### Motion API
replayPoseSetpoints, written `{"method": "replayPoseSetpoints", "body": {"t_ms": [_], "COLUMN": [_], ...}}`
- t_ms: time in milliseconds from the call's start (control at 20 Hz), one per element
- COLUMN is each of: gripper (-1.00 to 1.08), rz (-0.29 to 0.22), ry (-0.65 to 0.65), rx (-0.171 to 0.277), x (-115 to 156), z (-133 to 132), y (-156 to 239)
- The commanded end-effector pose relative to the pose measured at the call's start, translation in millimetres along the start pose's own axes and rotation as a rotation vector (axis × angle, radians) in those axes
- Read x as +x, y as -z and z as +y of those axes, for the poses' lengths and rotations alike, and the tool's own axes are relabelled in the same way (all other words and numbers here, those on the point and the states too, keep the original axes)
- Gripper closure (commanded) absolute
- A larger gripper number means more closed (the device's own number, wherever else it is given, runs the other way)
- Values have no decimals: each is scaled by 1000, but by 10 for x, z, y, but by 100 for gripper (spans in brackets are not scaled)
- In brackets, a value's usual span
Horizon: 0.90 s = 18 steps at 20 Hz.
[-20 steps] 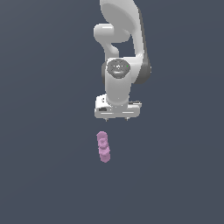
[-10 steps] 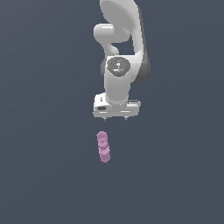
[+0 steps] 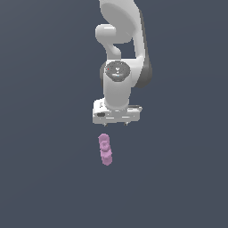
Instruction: Pick up the object and move it to a goal position.
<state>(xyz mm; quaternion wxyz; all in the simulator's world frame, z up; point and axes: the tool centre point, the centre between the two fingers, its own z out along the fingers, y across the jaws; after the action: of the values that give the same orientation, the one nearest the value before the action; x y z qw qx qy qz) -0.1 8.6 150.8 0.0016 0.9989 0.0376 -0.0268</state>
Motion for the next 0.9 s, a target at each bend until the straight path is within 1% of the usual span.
{"method": "replayPoseSetpoints", "body": {"t_ms": [0,500,850], "gripper": [-92,-92,-92], "rz": [5,35,49], "ry": [11,75,104], "rx": [0,0,-1], "x": [96,594,798], "z": [51,355,508], "y": [4,7,-1]}}
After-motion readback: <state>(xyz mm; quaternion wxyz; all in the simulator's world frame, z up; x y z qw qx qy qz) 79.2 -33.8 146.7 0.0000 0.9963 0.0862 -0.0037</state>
